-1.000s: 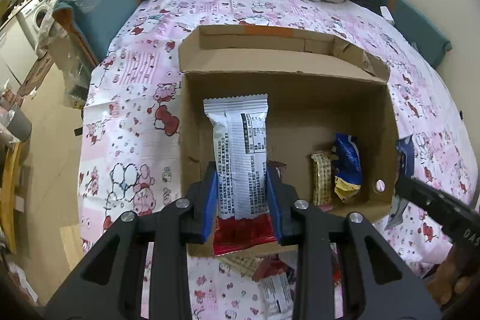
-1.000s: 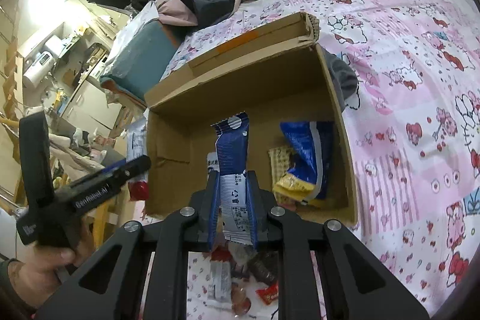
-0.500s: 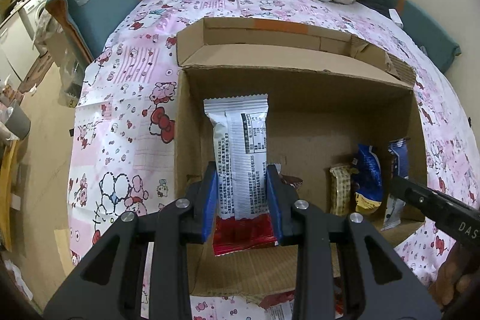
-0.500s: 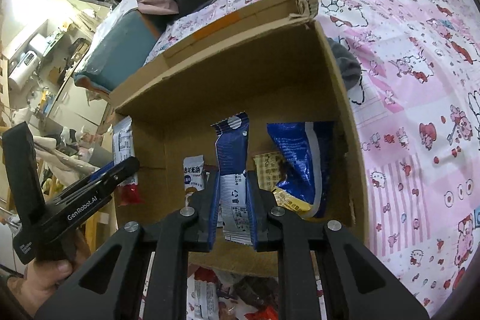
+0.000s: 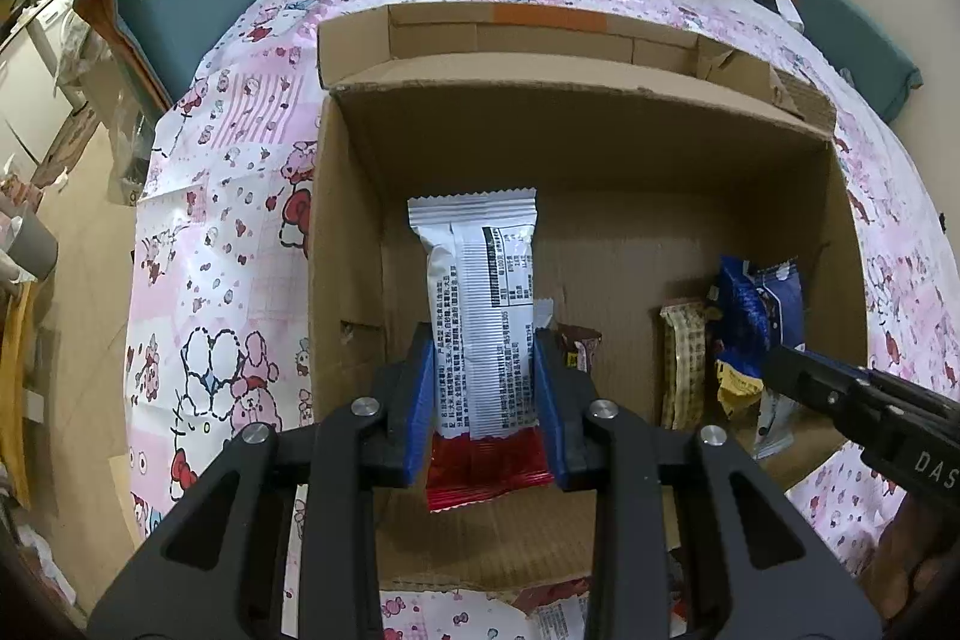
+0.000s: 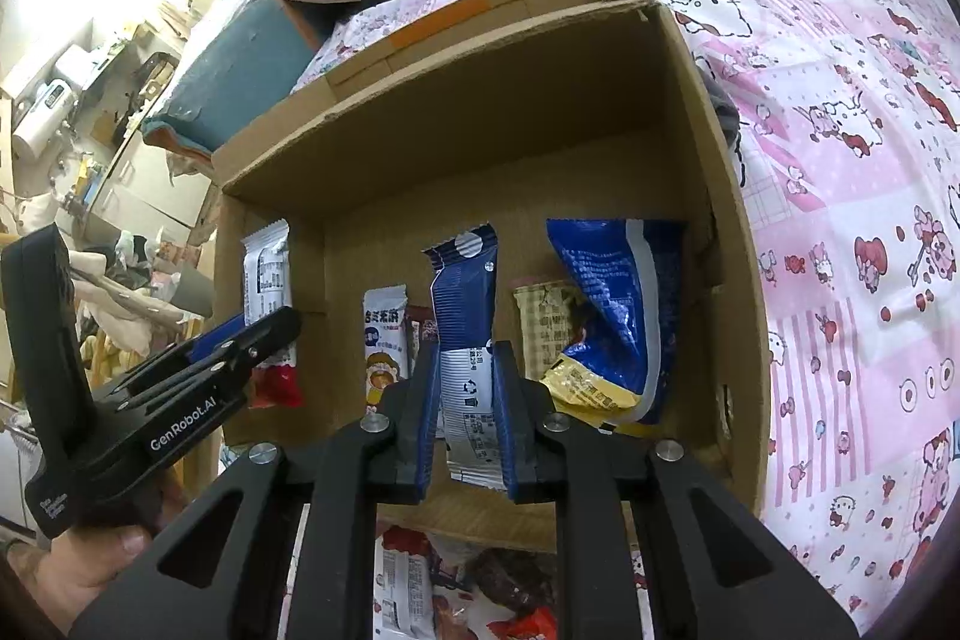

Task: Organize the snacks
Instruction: 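Carry both packets into the cardboard box and open both tools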

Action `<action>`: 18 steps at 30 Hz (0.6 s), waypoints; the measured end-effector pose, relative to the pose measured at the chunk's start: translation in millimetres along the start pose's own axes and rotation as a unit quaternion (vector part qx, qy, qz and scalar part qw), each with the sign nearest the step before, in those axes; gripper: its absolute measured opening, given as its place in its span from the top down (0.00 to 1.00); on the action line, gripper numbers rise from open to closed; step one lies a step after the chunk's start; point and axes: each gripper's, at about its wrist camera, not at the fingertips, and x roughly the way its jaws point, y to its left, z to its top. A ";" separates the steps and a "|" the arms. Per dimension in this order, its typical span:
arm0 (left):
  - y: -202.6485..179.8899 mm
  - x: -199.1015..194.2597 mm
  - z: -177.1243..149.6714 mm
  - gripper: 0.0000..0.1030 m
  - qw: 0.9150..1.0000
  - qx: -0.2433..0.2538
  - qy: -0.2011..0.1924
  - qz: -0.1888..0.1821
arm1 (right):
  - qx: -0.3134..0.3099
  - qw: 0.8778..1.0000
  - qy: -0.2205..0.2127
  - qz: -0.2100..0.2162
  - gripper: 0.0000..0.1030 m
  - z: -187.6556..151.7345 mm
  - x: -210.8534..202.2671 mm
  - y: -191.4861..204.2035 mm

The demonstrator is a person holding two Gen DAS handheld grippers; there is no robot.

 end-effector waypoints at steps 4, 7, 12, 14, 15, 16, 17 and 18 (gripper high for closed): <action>-1.8 0.3 -1.0 0.74 1.000 0.004 0.000 0.004 | 0.005 1.000 0.000 0.001 0.82 0.3 0.8 -0.4; -2.6 1.2 -1.7 0.74 1.000 0.007 0.005 0.011 | 0.003 1.000 -0.001 0.003 0.82 0.0 0.3 1.0; -2.0 0.0 -3.9 0.73 1.000 0.007 0.009 0.006 | 0.003 1.000 -0.002 0.009 0.80 0.1 -0.4 1.2; -2.5 -1.1 -4.4 0.69 1.000 0.009 0.009 0.005 | 0.005 1.000 -0.005 0.010 0.80 0.2 -1.3 0.6; -2.7 -1.9 -4.6 0.65 1.000 0.009 0.008 0.004 | 0.006 1.000 -0.004 0.008 0.80 -0.1 -1.3 0.0; -2.6 -3.1 -5.0 0.64 1.000 0.009 0.005 0.002 | 0.007 1.000 -0.003 0.008 0.79 -0.1 -1.2 -0.7; -2.5 -4.1 -4.8 0.62 1.000 0.009 0.003 0.002 | 0.009 1.000 -0.003 0.009 0.80 -0.1 -1.4 -1.3; -2.9 -4.9 -4.8 0.60 1.000 0.010 0.002 0.005 | 0.010 1.000 -0.004 0.010 0.79 -0.2 -1.9 -2.1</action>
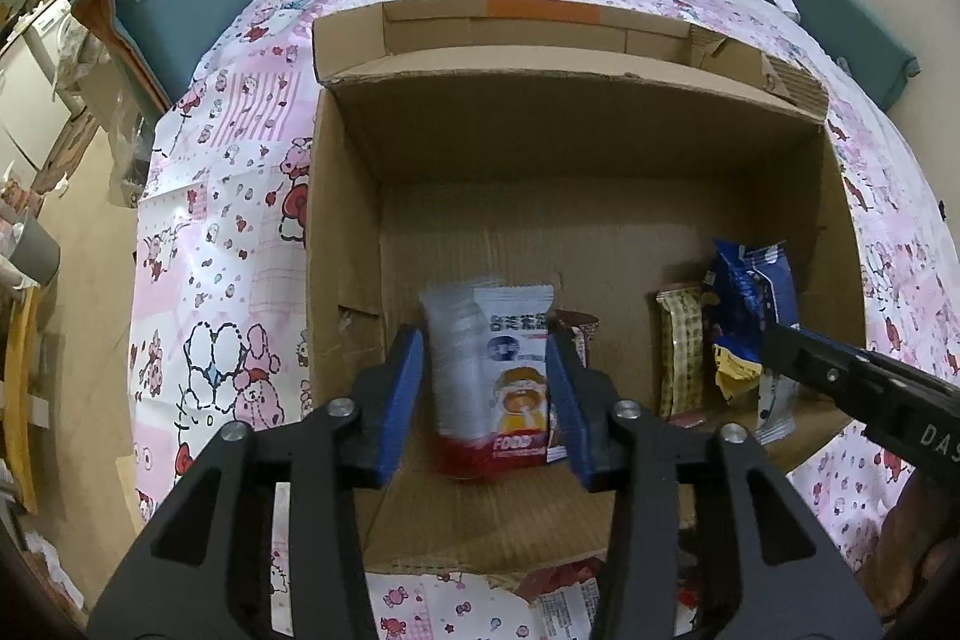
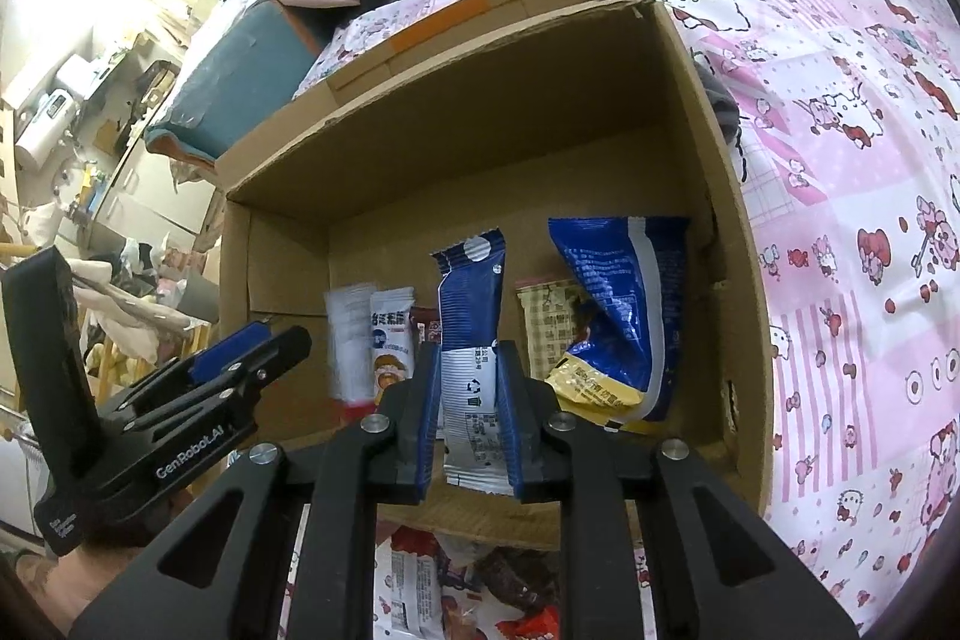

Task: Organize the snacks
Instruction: 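Carry both packets into the cardboard box and open both tools, then withdraw both tools from the box back toward the snack pile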

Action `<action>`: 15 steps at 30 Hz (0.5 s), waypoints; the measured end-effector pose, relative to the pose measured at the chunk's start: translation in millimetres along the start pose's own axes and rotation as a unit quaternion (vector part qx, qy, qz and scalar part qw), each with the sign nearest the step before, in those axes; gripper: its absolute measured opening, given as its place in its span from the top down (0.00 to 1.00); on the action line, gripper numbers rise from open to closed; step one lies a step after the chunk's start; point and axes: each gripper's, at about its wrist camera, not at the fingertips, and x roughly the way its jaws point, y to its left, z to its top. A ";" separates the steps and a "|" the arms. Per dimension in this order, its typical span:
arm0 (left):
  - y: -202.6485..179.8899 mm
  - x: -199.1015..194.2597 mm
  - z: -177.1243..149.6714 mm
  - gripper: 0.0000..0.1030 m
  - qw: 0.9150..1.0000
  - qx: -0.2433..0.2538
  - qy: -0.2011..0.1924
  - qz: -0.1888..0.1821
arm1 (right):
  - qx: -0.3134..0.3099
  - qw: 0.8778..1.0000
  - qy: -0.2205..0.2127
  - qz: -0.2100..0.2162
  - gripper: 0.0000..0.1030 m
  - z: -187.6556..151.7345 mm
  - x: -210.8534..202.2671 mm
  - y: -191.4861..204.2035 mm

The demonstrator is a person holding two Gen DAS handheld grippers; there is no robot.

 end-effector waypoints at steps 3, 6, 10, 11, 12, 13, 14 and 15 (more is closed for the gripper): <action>-0.5 -3.0 -0.6 0.41 1.000 0.001 -0.003 -0.004 | 0.005 1.000 -0.003 0.004 0.79 1.2 -2.3 -0.3; 0.2 -8.0 -0.8 0.26 1.000 0.001 -0.013 -0.002 | 0.006 1.000 -0.006 0.003 0.79 2.2 -5.2 -0.7; -0.9 -15.2 1.3 0.25 1.000 0.004 -0.025 0.004 | 0.009 1.000 -0.005 0.000 0.79 1.5 -8.8 -2.8; -0.8 -16.4 1.6 0.25 1.000 0.002 -0.026 0.003 | 0.011 1.000 -0.009 -0.002 0.78 1.3 -10.8 -3.1; -0.6 -17.3 1.7 0.25 1.000 0.001 -0.027 0.002 | 0.013 1.000 -0.011 -0.003 0.74 1.3 -12.1 -3.6; 0.0 -18.5 1.5 0.25 1.000 -0.002 -0.028 0.000 | 0.015 1.000 -0.013 -0.003 0.71 1.3 -13.6 -4.2; 0.1 -19.0 1.2 0.25 1.000 -0.003 -0.028 0.001 | 0.019 1.000 -0.017 -0.004 0.60 1.3 -15.5 -5.8; 0.8 -19.9 0.8 0.25 1.000 -0.005 -0.028 0.000 | 0.022 1.000 -0.020 -0.006 0.40 1.5 -16.9 -6.5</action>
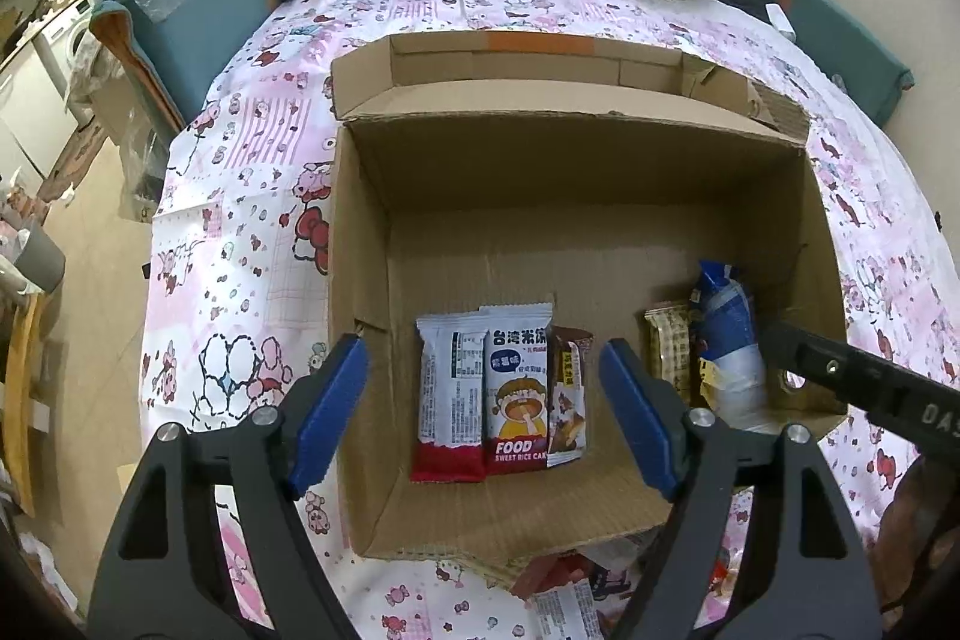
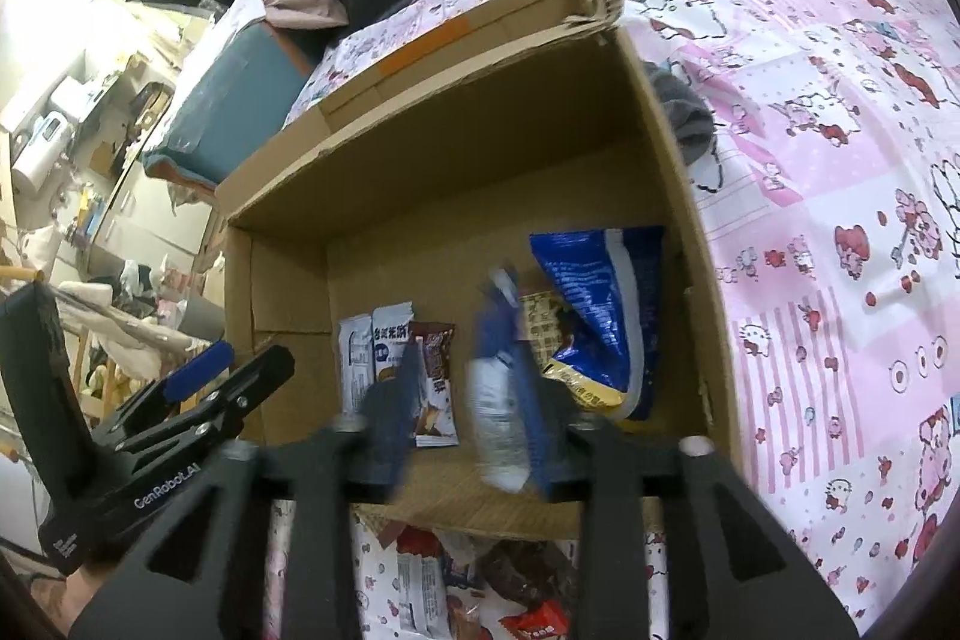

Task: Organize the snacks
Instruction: 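Withdraw both tools from the box back toward the snack pile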

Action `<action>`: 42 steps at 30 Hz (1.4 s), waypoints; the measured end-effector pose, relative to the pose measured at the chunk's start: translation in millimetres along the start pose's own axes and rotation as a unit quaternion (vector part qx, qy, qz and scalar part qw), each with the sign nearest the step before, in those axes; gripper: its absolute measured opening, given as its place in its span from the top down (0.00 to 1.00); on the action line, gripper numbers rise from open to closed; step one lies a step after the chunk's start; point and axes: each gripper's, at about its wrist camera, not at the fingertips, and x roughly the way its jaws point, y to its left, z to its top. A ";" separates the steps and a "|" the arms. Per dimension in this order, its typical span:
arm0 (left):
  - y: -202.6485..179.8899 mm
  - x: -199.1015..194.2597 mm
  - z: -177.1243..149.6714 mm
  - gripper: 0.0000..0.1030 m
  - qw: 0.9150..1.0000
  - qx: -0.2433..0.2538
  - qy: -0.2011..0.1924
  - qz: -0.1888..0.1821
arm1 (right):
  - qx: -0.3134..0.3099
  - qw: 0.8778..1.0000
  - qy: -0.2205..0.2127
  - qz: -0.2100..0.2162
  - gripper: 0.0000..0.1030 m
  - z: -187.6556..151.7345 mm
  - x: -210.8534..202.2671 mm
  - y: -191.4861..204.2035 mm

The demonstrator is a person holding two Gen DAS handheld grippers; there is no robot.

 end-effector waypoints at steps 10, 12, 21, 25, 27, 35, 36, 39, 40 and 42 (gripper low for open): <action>12.6 -20.2 -4.5 0.23 1.000 -0.014 -0.003 -0.013 | -0.004 0.999 -0.046 0.007 0.06 -10.8 -25.7 4.7; 15.3 -27.1 -6.1 0.23 1.000 -0.014 -0.009 -0.015 | -0.028 0.998 -0.052 0.015 0.01 -16.8 -32.7 13.7; 32.0 -49.8 -24.5 0.23 0.999 -0.035 -0.009 -0.021 | -0.033 0.998 -0.059 0.001 0.00 -42.6 -55.5 22.5; 37.6 -57.5 -35.7 0.23 0.999 -0.042 -0.002 -0.026 | -0.034 0.997 -0.065 -0.020 0.00 -56.1 -66.5 22.2; 41.0 -63.4 -41.2 0.23 0.998 -0.047 -0.002 -0.028 | -0.030 0.997 -0.068 -0.021 0.00 -61.3 -71.3 20.8; 46.2 -75.1 -61.2 0.23 0.998 -0.054 0.006 -0.028 | -0.014 0.999 -0.049 -0.008 0.00 -86.3 -81.5 15.6; 46.7 -75.9 -63.8 0.23 0.998 -0.054 0.007 -0.026 | -0.015 0.999 -0.047 -0.010 0.00 -89.5 -82.2 15.8; 48.1 -77.0 -69.8 0.23 0.998 -0.057 0.011 -0.025 | -0.014 0.999 -0.040 -0.023 0.00 -98.1 -82.4 14.3; 48.8 -77.0 -71.7 0.23 0.998 -0.059 0.013 -0.024 | -0.014 0.999 -0.032 -0.026 0.00 -100.7 -80.6 13.3; 51.1 -76.6 -76.0 0.23 0.998 -0.063 0.018 -0.021 | -0.012 0.999 -0.024 -0.037 0.00 -104.5 -78.4 12.4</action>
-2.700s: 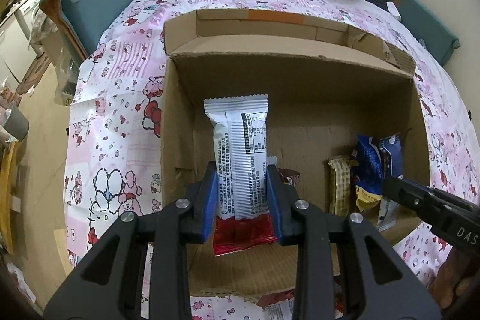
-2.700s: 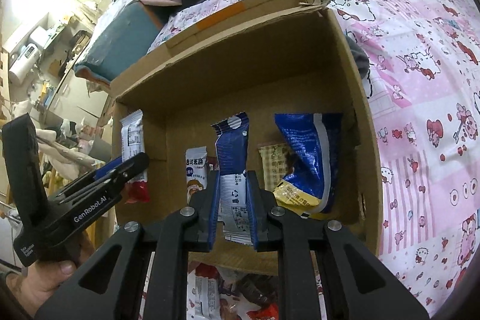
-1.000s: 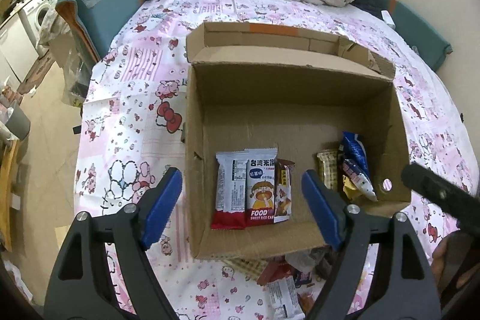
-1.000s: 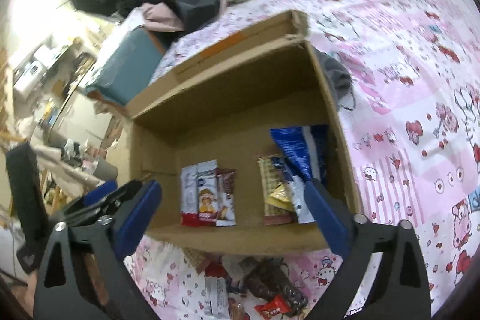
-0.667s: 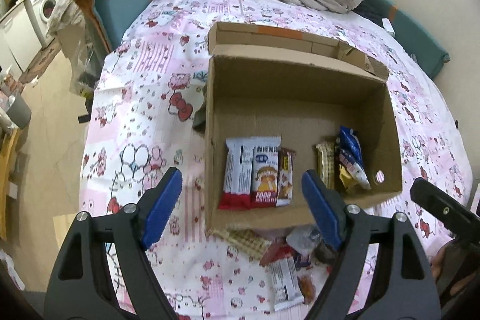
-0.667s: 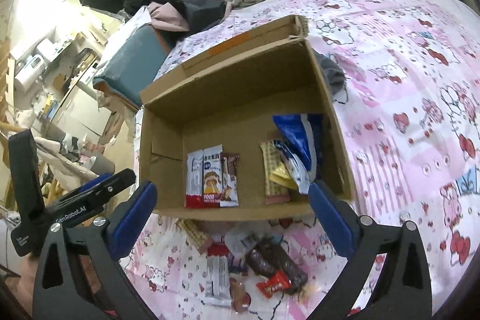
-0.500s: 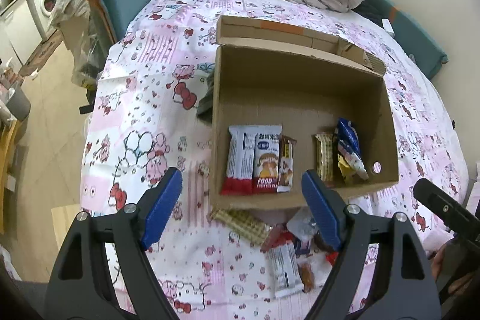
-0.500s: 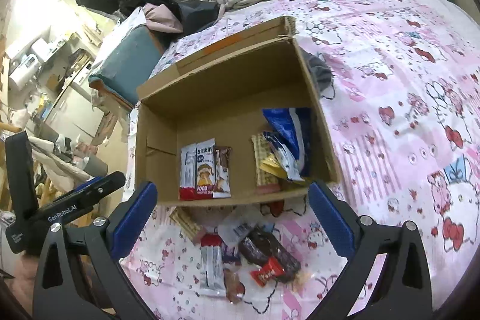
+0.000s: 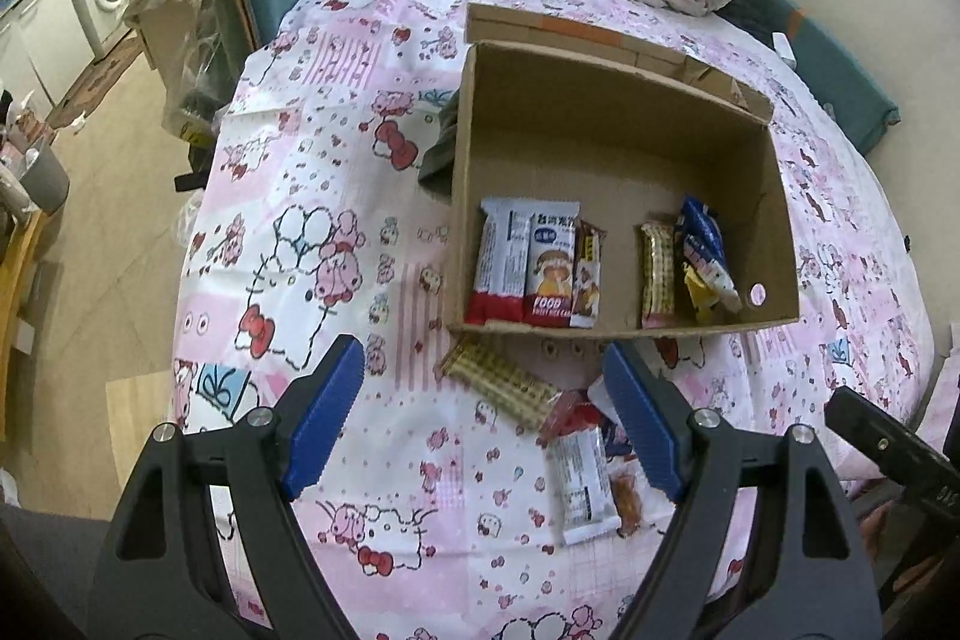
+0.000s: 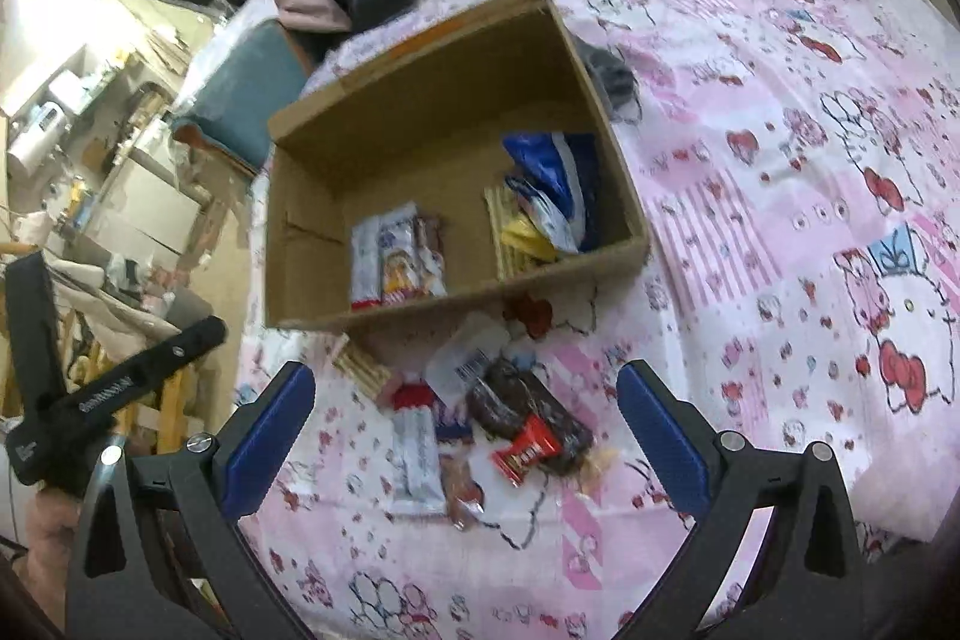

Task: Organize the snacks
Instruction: 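Withdraw both tools from the box back toward the snack pile, then grasp the gold checkered bar with left tool while right tool grasps red candy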

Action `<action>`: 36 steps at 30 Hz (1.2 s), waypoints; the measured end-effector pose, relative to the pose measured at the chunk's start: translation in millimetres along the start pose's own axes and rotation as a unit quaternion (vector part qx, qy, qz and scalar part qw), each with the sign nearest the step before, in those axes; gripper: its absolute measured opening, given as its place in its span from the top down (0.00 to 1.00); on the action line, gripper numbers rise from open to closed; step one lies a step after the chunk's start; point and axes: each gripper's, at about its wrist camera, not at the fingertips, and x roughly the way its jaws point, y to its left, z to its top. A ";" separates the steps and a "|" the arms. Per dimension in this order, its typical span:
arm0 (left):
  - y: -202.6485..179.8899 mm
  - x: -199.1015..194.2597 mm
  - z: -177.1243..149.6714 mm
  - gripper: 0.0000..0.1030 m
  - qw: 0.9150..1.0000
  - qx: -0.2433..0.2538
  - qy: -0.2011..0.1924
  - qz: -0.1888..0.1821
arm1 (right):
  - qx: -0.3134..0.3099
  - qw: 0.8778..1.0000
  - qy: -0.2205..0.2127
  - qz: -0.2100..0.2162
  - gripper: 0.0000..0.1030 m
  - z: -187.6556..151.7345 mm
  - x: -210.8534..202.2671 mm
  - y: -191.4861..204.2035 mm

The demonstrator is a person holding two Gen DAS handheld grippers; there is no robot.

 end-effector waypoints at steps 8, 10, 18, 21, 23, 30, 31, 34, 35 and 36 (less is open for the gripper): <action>11.9 10.5 -6.1 0.23 1.000 -0.025 0.012 0.005 | -0.002 0.999 0.016 -0.031 0.02 -7.7 6.4 -0.2; 14.4 14.3 -6.5 0.23 0.999 -0.031 0.014 0.007 | 0.012 1.000 0.019 -0.012 0.02 -6.5 7.5 -2.1; 26.7 54.1 -15.6 0.23 0.992 -0.104 0.077 -0.001 | 0.059 0.998 0.023 0.002 0.03 -1.7 13.8 -17.6; 17.2 79.5 -23.3 0.23 0.984 -0.143 0.105 -0.001 | 0.075 0.997 0.027 0.007 0.03 -0.1 16.5 -24.0; 7.8 91.2 -27.4 0.24 0.982 -0.153 0.110 0.005 | 0.082 0.996 0.027 0.007 0.03 1.3 17.0 -26.6; -16.9 132.5 -35.1 0.28 0.975 -0.166 0.134 0.067 | 0.087 0.996 0.031 0.012 0.03 1.1 16.9 -30.6; -20.2 135.1 -35.1 0.28 0.974 -0.157 0.132 0.091 | 0.089 0.995 0.032 0.014 0.03 0.9 16.7 -31.3; -30.2 148.3 -35.6 0.30 0.977 -0.118 0.148 0.097 | 0.098 0.995 0.029 0.017 0.03 1.3 15.6 -33.9; -30.3 148.9 -35.4 0.38 0.977 -0.113 0.149 0.101 | 0.100 0.994 0.028 0.017 0.03 1.6 15.1 -34.3; -28.5 147.9 -35.1 0.50 0.978 -0.113 0.146 0.102 | 0.101 0.994 0.026 0.017 0.03 2.1 14.5 -34.7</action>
